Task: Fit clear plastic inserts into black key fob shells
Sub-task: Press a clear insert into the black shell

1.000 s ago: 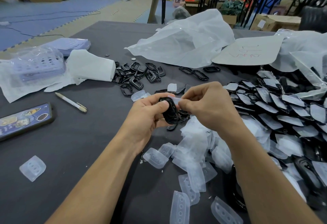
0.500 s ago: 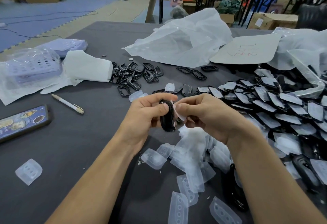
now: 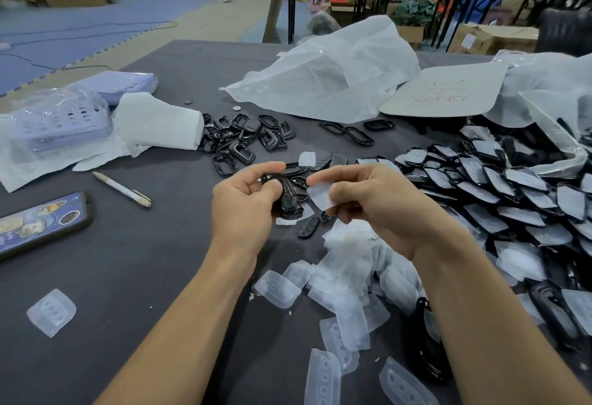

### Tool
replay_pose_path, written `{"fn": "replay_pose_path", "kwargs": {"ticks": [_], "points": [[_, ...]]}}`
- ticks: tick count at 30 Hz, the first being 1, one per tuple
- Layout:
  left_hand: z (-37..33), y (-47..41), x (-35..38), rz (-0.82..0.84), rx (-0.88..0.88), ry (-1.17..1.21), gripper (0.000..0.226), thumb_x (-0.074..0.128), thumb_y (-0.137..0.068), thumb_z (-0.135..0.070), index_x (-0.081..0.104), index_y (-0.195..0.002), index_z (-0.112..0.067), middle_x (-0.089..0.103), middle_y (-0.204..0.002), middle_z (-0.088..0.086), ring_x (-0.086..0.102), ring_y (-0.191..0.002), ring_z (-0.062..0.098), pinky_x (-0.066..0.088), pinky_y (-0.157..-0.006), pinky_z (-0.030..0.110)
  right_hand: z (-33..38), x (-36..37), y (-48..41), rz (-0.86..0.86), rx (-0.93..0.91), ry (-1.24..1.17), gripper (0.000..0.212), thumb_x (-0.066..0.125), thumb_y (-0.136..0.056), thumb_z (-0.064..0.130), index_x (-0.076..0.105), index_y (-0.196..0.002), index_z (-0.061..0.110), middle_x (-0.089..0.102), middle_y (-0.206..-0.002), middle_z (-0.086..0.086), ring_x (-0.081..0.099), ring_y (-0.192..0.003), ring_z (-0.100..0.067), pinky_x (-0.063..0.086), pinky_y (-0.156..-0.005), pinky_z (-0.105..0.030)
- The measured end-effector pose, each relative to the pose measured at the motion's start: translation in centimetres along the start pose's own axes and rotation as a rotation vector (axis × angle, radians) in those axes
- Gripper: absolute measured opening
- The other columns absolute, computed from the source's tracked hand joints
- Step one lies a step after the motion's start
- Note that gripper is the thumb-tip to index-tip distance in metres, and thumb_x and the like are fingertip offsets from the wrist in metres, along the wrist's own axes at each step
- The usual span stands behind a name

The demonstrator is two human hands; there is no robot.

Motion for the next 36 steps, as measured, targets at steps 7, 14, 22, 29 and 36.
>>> {"fn": "replay_pose_path", "kwargs": {"ticks": [7, 14, 22, 29, 36], "points": [[0.3, 0.2, 1.0, 0.074, 0.079, -0.167, 0.039, 0.067, -0.092, -0.005, 0.081, -0.089, -0.042, 0.032, -0.05, -0.016, 0.029, -0.051, 0.012, 0.032, -0.048, 0.021, 1.5, -1.3, 0.2, -0.195, -0.105, 0.035, 0.018, 0.061, -0.09, -0.009, 0.073, -0.085, 0.003, 0.063, -0.067, -0.008, 0.061, -0.056, -0.012, 0.047, -0.055, -0.023], [-0.2, 0.2, 0.6, 0.043, 0.083, -0.135, 0.035, 0.066, -0.09, -0.005, 0.082, -0.09, -0.035, 0.038, -0.053, -0.007, 0.038, -0.06, 0.022, 0.047, -0.062, 0.034, 1.2, -1.3, -0.1, -0.203, -0.087, 0.076, 0.033, 0.063, -0.081, -0.012, 0.076, -0.1, 0.013, 0.056, -0.061, -0.012, 0.058, -0.054, -0.016, 0.051, -0.059, -0.025], [0.0, 0.2, 0.6, 0.032, 0.097, -0.206, 0.036, 0.066, -0.091, -0.008, 0.08, -0.092, -0.041, 0.039, -0.048, -0.011, 0.035, -0.05, 0.014, 0.042, -0.053, 0.024, 1.5, -1.6, 0.0, -0.268, -0.117, 0.111, 0.026, 0.066, -0.087, -0.003, 0.078, -0.074, 0.015, 0.066, -0.063, -0.001, 0.061, -0.051, -0.012, 0.049, -0.055, -0.023], [0.0, 0.7, 1.1, 0.07, 0.115, -0.248, 0.035, 0.066, -0.091, -0.011, 0.079, -0.093, -0.042, 0.037, -0.046, -0.014, 0.029, -0.044, 0.01, 0.034, -0.045, 0.016, 2.6, -1.9, 0.2, -0.307, -0.222, 0.246, 0.013, 0.082, -0.082, 0.018, 0.082, -0.075, 0.03, 0.061, -0.064, 0.015, 0.049, -0.056, 0.0, 0.042, -0.062, -0.022], [0.6, 1.1, 2.3, 0.194, 0.004, -0.144, 0.019, 0.073, -0.093, -0.013, 0.08, -0.104, -0.026, 0.07, -0.082, 0.033, 0.072, -0.079, 0.05, 0.064, -0.077, 0.058, 1.5, 0.2, 0.0, -0.114, -0.168, 0.183, 0.013, 0.082, -0.079, 0.001, 0.08, -0.073, 0.013, 0.074, -0.067, -0.008, 0.061, -0.057, -0.014, 0.052, -0.059, -0.026]]}}
Point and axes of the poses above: each hand's wrist, its own y-axis away from the middle knuckle, its own x-axis out of the palm, z = x × y, the point moved 8 cm from there along -y, towards the middle knuckle
